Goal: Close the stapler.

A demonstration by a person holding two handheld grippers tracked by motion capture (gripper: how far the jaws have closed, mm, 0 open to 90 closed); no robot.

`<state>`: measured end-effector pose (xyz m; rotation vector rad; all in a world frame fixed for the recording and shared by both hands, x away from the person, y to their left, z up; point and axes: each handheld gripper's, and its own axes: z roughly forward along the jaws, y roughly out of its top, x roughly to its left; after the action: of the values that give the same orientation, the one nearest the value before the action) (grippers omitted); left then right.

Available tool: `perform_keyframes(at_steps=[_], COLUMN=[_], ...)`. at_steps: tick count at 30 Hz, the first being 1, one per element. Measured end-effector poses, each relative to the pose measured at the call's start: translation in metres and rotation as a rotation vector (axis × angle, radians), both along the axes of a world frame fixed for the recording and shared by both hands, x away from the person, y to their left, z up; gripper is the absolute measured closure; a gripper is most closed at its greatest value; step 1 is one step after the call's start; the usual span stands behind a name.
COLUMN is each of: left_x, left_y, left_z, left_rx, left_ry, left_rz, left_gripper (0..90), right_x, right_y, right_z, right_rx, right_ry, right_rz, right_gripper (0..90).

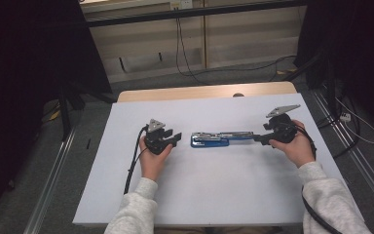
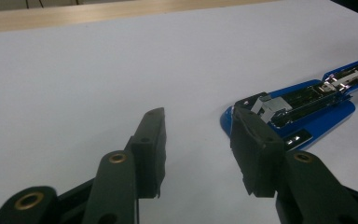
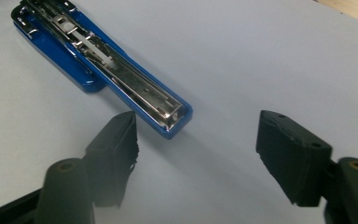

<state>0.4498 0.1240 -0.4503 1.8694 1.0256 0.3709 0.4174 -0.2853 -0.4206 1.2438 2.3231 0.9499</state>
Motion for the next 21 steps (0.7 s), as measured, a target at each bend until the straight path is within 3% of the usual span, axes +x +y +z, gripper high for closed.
perform_keyframes(at_steps=[1, 2, 7, 10, 11, 13, 14, 18, 21], left_x=[0.001, 0.002, 0.003, 0.006, 0.006, 0.008, 0.009, 0.012, 0.013], left_y=[-0.001, -0.002, -0.006, -0.006, -0.006, -0.006, -0.008, -0.019, -0.02], left_z=[-0.001, -0.003, -0.005, -0.009, -0.009, -0.01, -0.011, -0.017, -0.017], left_rx=[-0.001, 0.012, 0.04, 0.032, 0.032, 0.034, 0.043, 0.089, 0.088], left_ry=[0.011, 0.02, 0.031, 0.056, 0.056, 0.076, 0.084, 0.114, 0.112], left_rz=[-0.002, -0.008, -0.018, -0.026, -0.026, -0.028, -0.033, -0.043, -0.053], left_gripper=[56.1, 62.7, 64.3, 68.1, 73.3, 79.2, 79.2, 89.6, 90.0], right_x=[0.0, 0.0, -0.001, -0.002, -0.002, -0.003, -0.003, -0.004, -0.003], right_y=[0.0, -0.001, -0.004, -0.005, -0.005, -0.007, -0.007, -0.006, -0.003], right_z=[0.0, -0.002, -0.002, -0.005, -0.005, -0.009, -0.009, -0.014, -0.018], right_rx=[0.0, -0.006, -0.006, -0.003, -0.003, -0.028, -0.028, -0.038, -0.059], right_ry=[0.0, -0.003, -0.001, 0.01, 0.01, 0.029, 0.029, 0.042, 0.064], right_rz=[0.0, 0.0, -0.001, -0.011, -0.011, -0.002, -0.002, -0.013, -0.007], right_gripper=[32.7, 32.7, 32.0, 33.1, 33.1, 44.3, 44.3, 66.8, 73.3])
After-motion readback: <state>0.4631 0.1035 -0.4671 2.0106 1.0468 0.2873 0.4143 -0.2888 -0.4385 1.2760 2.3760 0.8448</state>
